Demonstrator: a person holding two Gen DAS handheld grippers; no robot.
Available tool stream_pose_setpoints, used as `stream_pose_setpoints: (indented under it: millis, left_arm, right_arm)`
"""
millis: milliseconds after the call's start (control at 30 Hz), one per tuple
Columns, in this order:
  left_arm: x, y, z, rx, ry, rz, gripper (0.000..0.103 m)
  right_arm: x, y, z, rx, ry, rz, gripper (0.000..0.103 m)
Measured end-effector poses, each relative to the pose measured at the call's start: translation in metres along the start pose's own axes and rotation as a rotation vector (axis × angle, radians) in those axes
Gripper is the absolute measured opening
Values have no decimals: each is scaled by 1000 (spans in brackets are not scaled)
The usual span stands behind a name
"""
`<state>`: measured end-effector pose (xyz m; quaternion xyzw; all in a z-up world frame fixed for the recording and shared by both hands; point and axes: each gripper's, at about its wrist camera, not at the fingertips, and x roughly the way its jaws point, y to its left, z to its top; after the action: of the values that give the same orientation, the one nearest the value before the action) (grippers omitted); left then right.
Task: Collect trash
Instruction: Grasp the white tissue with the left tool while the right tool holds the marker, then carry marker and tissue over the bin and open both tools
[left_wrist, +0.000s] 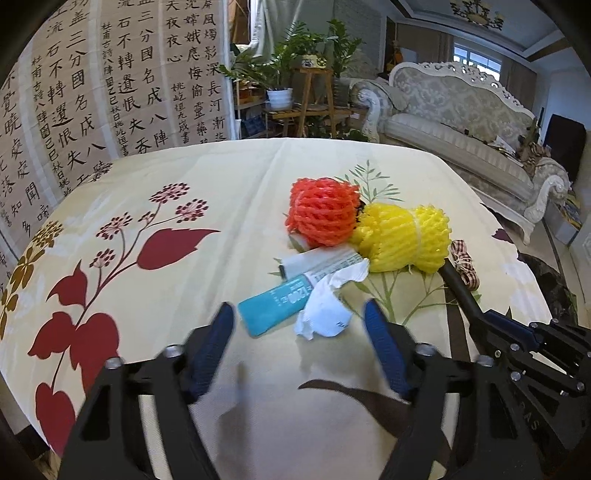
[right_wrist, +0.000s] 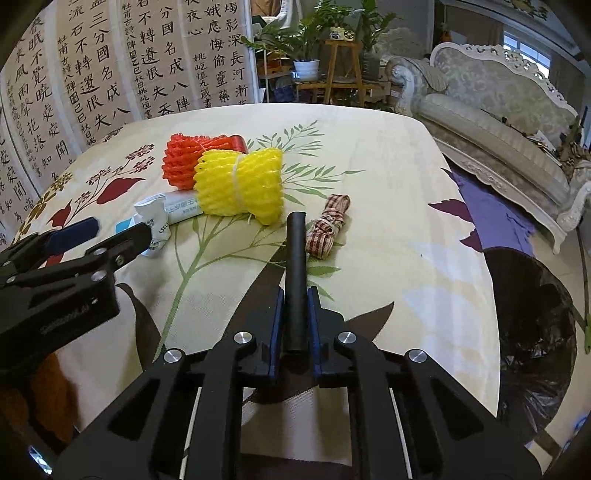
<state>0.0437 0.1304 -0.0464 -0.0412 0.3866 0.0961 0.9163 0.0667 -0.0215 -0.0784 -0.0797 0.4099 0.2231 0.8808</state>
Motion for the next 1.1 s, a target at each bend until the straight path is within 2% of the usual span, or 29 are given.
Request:
stream_pose_setpoints:
  millis: [67,200,467,1100]
  left_arm:
    - [4,-4,0,16,13,-10,47]
    - [8,-9,-3,37,33,-25,30]
    - [6,-6,-7,25,29,-47,25]
    - [-13,1,-14,3,-3,-71,22]
  right_arm:
    - [0,0,0,1,-2,3,13]
    - [1,-1,0,8,-5,13,13]
    - [0,-4,-1,15,-12,22,13]
    - [-16,3,-11,15,-35,30,13]
